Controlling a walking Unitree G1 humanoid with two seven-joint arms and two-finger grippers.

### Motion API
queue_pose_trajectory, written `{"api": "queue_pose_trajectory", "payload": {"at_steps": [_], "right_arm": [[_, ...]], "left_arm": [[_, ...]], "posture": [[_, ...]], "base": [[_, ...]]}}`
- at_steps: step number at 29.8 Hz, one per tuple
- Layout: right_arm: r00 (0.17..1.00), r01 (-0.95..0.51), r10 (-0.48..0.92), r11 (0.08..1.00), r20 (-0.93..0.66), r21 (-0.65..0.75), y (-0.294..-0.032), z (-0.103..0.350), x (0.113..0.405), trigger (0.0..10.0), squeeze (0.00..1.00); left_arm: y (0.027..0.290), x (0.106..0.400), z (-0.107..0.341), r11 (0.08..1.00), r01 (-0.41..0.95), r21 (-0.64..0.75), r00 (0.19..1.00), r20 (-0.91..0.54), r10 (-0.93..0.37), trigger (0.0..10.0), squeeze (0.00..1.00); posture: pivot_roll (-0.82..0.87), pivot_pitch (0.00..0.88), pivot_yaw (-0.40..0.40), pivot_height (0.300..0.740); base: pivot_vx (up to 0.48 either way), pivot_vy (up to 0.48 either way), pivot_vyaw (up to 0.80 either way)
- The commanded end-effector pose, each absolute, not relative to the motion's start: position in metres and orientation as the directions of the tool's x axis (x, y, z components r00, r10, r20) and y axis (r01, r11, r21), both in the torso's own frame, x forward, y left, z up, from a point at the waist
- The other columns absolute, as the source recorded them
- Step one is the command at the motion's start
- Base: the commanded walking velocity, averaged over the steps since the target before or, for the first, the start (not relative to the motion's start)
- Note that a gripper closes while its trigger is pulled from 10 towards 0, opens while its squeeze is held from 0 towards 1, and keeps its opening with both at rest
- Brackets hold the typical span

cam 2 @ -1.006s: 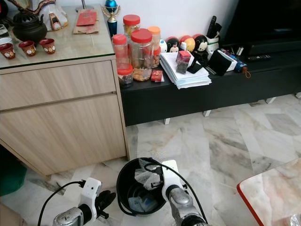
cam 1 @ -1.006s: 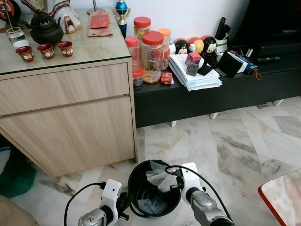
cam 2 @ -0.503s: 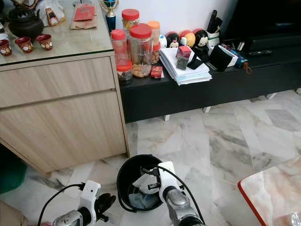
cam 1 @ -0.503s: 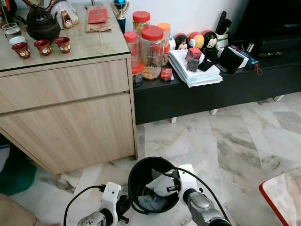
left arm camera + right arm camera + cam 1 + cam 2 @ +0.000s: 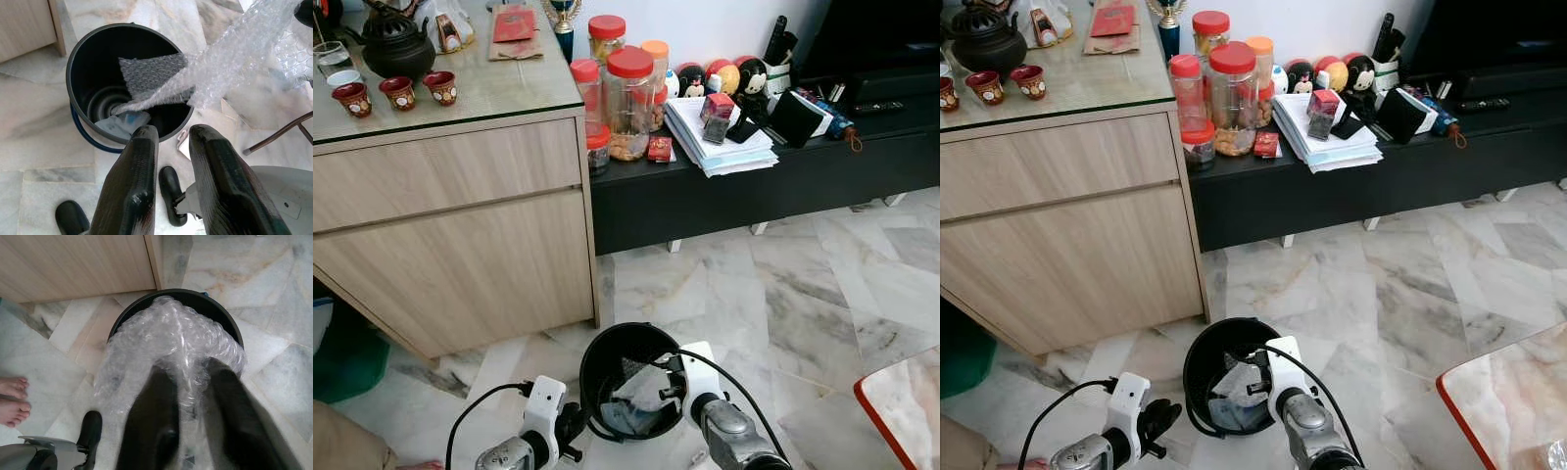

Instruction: Picking trash to rubbish bin

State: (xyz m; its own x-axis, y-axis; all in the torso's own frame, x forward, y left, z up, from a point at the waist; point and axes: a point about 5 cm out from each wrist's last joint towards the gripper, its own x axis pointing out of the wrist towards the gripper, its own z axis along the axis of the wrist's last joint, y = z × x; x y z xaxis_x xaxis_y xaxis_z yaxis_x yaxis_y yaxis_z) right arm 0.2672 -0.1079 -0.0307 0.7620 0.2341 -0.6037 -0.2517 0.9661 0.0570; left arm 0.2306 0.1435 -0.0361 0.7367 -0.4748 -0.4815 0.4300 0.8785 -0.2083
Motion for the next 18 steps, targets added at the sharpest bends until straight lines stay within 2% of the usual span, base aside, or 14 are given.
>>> {"api": "queue_pose_trajectory", "payload": {"at_steps": [1, 18], "right_arm": [[0.749, -0.257, 0.241, 0.964, -0.617, 0.064, -0.1066, -0.0345, 0.2623, 10.0, 1.00], [0.752, -0.269, 0.264, 0.959, -0.603, 0.084, -0.1043, -0.0316, 0.2654, 10.0, 1.00]], "left_arm": [[0.1445, 0.2260, -0.0392, 0.879, 0.425, -0.214, 0.728, -0.496, -0.473, 10.0, 0.00], [0.1429, 0.2274, -0.0385, 0.881, 0.421, -0.216, 0.731, -0.494, -0.471, 10.0, 0.00]], "posture": [[0.13, 0.184, -0.043, 0.740], [0.13, 0.183, -0.052, 0.740]], "base": [[0.000, 0.000, 0.00], [0.000, 0.000, 0.00]]}}
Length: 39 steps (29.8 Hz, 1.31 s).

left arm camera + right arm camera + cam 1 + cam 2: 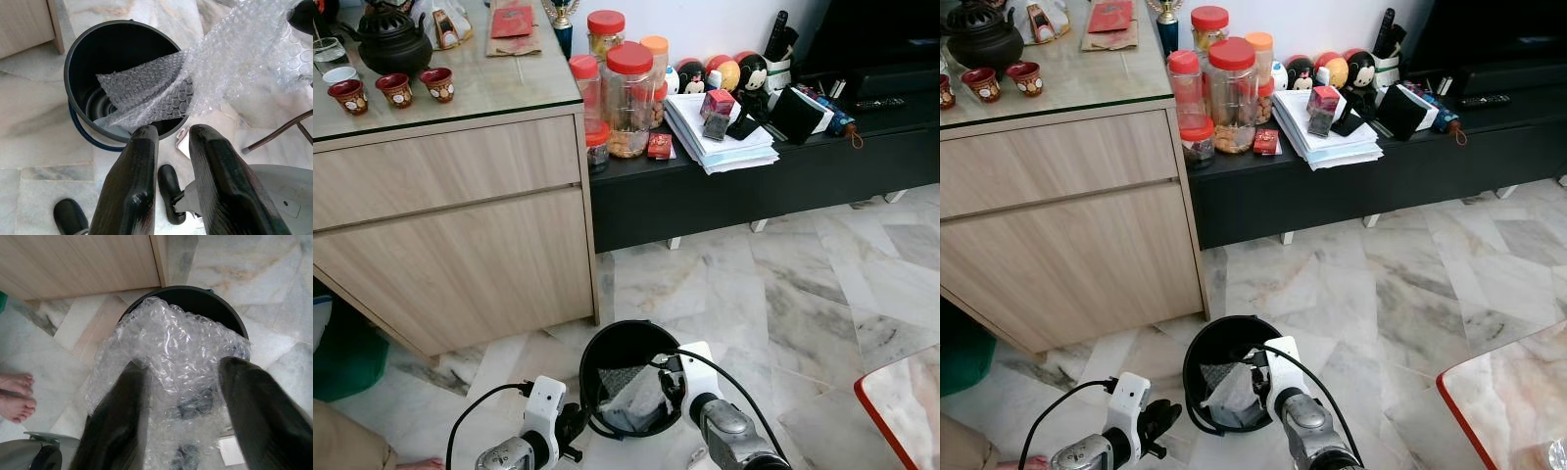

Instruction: Picking trash to rubbish bin

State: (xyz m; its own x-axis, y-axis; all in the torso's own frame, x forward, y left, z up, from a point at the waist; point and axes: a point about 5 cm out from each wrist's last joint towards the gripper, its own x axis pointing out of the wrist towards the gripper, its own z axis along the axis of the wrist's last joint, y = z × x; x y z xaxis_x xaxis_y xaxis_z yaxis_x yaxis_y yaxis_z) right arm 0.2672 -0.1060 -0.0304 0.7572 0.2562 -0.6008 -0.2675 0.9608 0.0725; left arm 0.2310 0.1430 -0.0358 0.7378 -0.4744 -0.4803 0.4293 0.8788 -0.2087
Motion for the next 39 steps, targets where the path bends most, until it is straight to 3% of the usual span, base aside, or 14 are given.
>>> {"api": "queue_pose_trajectory", "payload": {"at_steps": [1, 19, 20, 21, 22, 26, 27, 28, 29, 32, 33, 39], "right_arm": [[0.752, -0.270, 0.270, 0.958, -0.601, 0.092, -0.104, -0.031, 0.266, 10.0, 1.00], [0.752, -0.285, 0.278, 0.955, -0.598, 0.085, -0.102, -0.030, 0.267, 10.0, 1.00], [0.751, -0.286, 0.278, 0.954, -0.599, 0.085, -0.102, -0.030, 0.267, 10.0, 0.90], [0.750, -0.287, 0.280, 0.954, -0.599, 0.086, -0.102, -0.030, 0.267, 10.0, 0.90], [0.749, -0.289, 0.281, 0.953, -0.600, 0.086, -0.102, -0.030, 0.267, 10.0, 0.00], [0.744, -0.295, 0.294, 0.950, -0.600, 0.099, -0.100, -0.030, 0.267, 10.0, 0.00], [0.742, -0.299, 0.302, 0.948, -0.599, 0.107, -0.099, -0.030, 0.267, 10.0, 0.90], [0.740, -0.302, 0.307, 0.947, -0.598, 0.112, -0.098, -0.029, 0.267, 10.0, 0.90], [0.736, -0.308, 0.320, 0.943, -0.597, 0.126, -0.096, -0.029, 0.267, 10.0, 1.00], [0.723, -0.331, 0.339, 0.935, -0.602, 0.129, -0.093, -0.029, 0.267, 10.0, 1.00], [0.714, -0.339, 0.346, 0.932, -0.609, 0.132, -0.091, -0.030, 0.266, 10.0, 0.00], [0.684, -0.328, 0.389, 0.920, -0.617, 0.216, -0.083, -0.029, 0.266, 10.0, 0.00]], "left_arm": [[0.143, 0.227, -0.039, 0.881, 0.421, -0.217, 0.731, -0.494, -0.471, 10.0, 0.00], [0.143, 0.227, -0.039, 0.882, 0.416, -0.219, 0.733, -0.494, -0.468, 10.0, 0.00], [0.143, 0.227, -0.039, 0.883, 0.415, -0.219, 0.733, -0.494, -0.467, 10.0, 0.00], [0.143, 0.227, -0.039, 0.883, 0.415, -0.219, 0.733, -0.494, -0.467, 10.0, 0.00], [0.143, 0.227, -0.039, 0.884, 0.414, -0.218, 0.734, -0.495, -0.466, 10.0, 0.00], [0.143, 0.227, -0.039, 0.884, 0.414, -0.217, 0.733, -0.495, -0.466, 10.0, 0.00], [0.143, 0.227, -0.039, 0.884, 0.414, -0.218, 0.733, -0.495, -0.466, 10.0, 0.00], [0.143, 0.227, -0.039, 0.884, 0.414, -0.218, 0.733, -0.495, -0.466, 10.0, 0.00], [0.143, 0.227, -0.039, 0.883, 0.415, -0.218, 0.733, -0.495, -0.466, 10.0, 0.00], [0.143, 0.227, -0.039, 0.883, 0.415, -0.219, 0.733, -0.494, -0.467, 10.0, 0.00], [0.143, 0.227, -0.039, 0.883, 0.415, -0.219, 0.733, -0.494, -0.467, 10.0, 0.00], [0.142, 0.227, -0.039, 0.883, 0.415, -0.219, 0.734, -0.493, -0.467, 10.0, 0.00]], "posture": [[0.13, 0.183, -0.052, 0.740], [0.13, 0.182, -0.057, 0.740], [0.13, 0.182, -0.057, 0.740], [0.13, 0.182, -0.057, 0.740], [0.13, 0.181, -0.057, 0.740], [0.13, 0.181, -0.057, 0.740], [0.13, 0.181, -0.057, 0.740], [0.13, 0.181, -0.057, 0.740], [0.13, 0.181, -0.057, 0.740], [0.13, 0.182, -0.058, 0.740], [0.13, 0.182, -0.058, 0.740], [0.13, 0.180, -0.059, 0.740]], "base": [[0.000, 0.000, 0.00], [0.000, 0.000, 0.00], [0.000, 0.000, 0.00], [0.000, 0.000, 0.00], [0.000, 0.000, 0.00], [0.000, 0.000, 0.00], [0.000, 0.000, 0.00], [0.000, 0.000, 0.00], [0.000, 0.000, 0.00], [0.000, 0.000, 0.00], [0.000, 0.000, 0.00], [0.000, 0.000, 0.00]]}}
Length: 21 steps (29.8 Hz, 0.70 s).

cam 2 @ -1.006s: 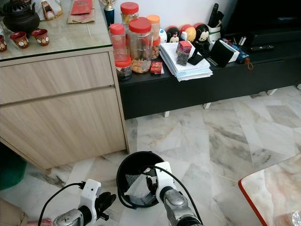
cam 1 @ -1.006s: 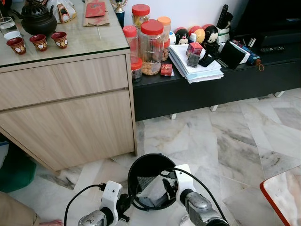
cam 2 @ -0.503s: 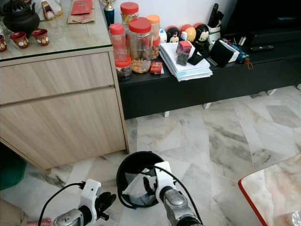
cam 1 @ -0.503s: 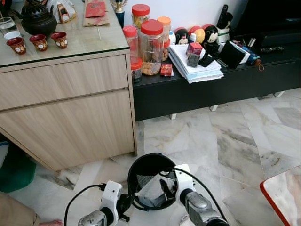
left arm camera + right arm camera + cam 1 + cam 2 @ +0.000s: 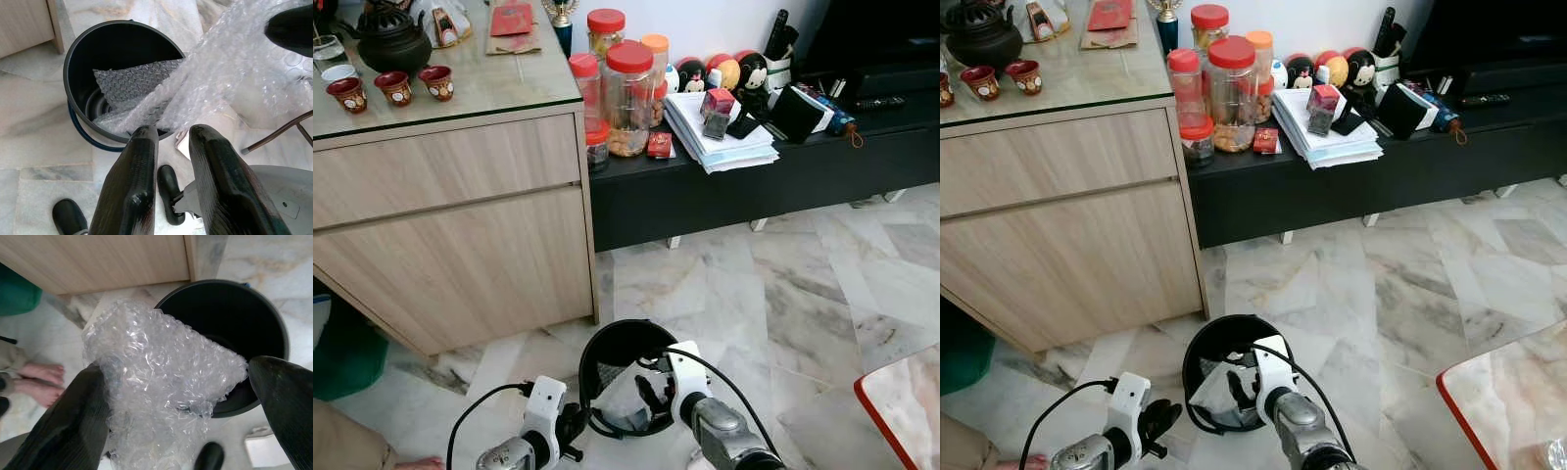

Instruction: Picking trash to rubbish bin

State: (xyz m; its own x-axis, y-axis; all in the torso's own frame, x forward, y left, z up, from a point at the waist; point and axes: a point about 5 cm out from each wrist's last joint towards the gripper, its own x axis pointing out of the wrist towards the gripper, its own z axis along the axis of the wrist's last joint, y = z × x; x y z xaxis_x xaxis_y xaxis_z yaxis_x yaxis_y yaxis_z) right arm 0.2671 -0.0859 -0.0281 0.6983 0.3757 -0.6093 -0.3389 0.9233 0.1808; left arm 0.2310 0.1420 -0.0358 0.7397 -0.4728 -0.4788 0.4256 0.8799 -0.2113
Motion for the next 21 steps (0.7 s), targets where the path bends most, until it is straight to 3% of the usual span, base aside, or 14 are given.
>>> {"api": "queue_pose_trajectory", "payload": {"at_steps": [1, 12, 21], "right_arm": [[0.684, -0.328, 0.389, 0.920, -0.617, 0.216, -0.083, -0.029, 0.266, 10.0, 0.00], [0.650, -0.324, 0.466, 0.885, -0.601, 0.335, -0.071, -0.023, 0.270, 10.0, 0.00], [0.664, -0.335, 0.451, 0.893, -0.596, 0.302, -0.072, -0.021, 0.272, 10.0, 0.00]], "left_arm": [[0.142, 0.227, -0.039, 0.883, 0.415, -0.219, 0.734, -0.493, -0.467, 10.0, 0.00], [0.141, 0.227, -0.039, 0.884, 0.413, -0.220, 0.734, -0.493, -0.467, 10.0, 0.00], [0.145, 0.231, -0.038, 0.906, 0.389, -0.166, 0.760, -0.497, -0.418, 10.0, 0.00]], "posture": [[0.13, 0.180, -0.059, 0.740], [0.13, 0.180, -0.061, 0.740], [0.13, 0.178, -0.061, 0.740]], "base": [[0.000, 0.000, 0.00], [0.000, 0.000, 0.00], [0.000, 0.000, 0.00]]}}
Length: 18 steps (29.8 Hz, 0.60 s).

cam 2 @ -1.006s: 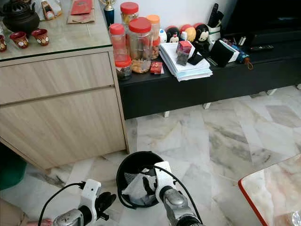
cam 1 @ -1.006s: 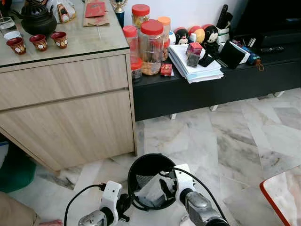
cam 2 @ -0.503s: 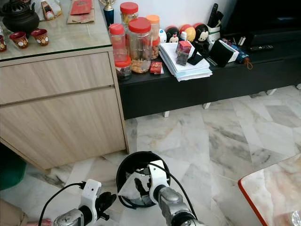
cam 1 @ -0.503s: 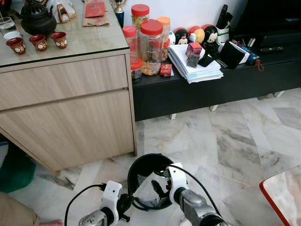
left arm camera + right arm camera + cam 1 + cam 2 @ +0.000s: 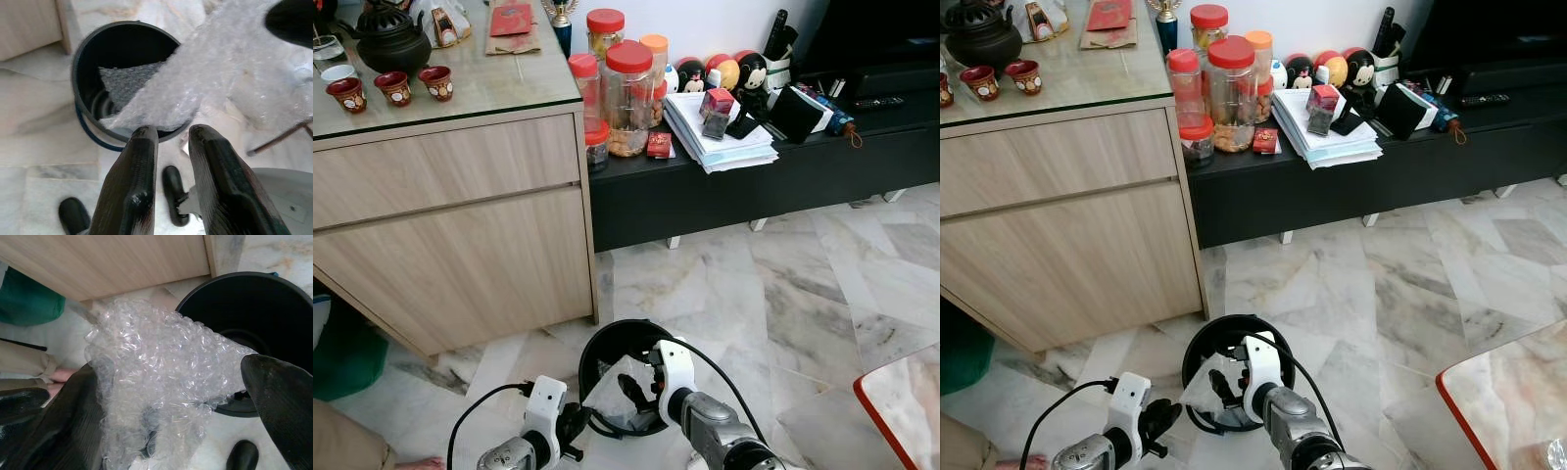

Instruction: Picking trash to rubbish bin

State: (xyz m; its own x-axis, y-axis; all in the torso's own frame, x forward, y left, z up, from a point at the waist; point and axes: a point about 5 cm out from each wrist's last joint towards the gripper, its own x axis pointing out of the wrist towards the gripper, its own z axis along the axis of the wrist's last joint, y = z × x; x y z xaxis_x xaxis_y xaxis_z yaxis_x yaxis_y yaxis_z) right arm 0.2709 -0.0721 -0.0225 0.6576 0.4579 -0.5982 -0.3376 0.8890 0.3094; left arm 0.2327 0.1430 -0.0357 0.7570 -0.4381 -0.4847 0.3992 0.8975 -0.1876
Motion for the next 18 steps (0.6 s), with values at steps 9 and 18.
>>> {"api": "queue_pose_trajectory", "payload": {"at_steps": [9, 18], "right_arm": [[0.665, -0.350, 0.462, 0.887, -0.587, 0.302, -0.072, -0.019, 0.274, 10.0, 0.00], [0.666, -0.358, 0.469, 0.883, -0.581, 0.302, -0.071, -0.019, 0.274, 10.0, 0.00]], "left_arm": [[0.160, 0.260, -0.012, 0.956, 0.272, -0.109, 0.884, -0.365, -0.293, 10.0, 0.00], [0.168, 0.284, 0.011, 0.949, 0.182, -0.256, 0.935, -0.253, -0.248, 10.0, 0.00]], "posture": [[0.13, 0.178, -0.061, 0.740], [0.13, 0.179, -0.061, 0.740]], "base": [[0.000, 0.000, 0.00], [0.000, 0.000, 0.00]]}}
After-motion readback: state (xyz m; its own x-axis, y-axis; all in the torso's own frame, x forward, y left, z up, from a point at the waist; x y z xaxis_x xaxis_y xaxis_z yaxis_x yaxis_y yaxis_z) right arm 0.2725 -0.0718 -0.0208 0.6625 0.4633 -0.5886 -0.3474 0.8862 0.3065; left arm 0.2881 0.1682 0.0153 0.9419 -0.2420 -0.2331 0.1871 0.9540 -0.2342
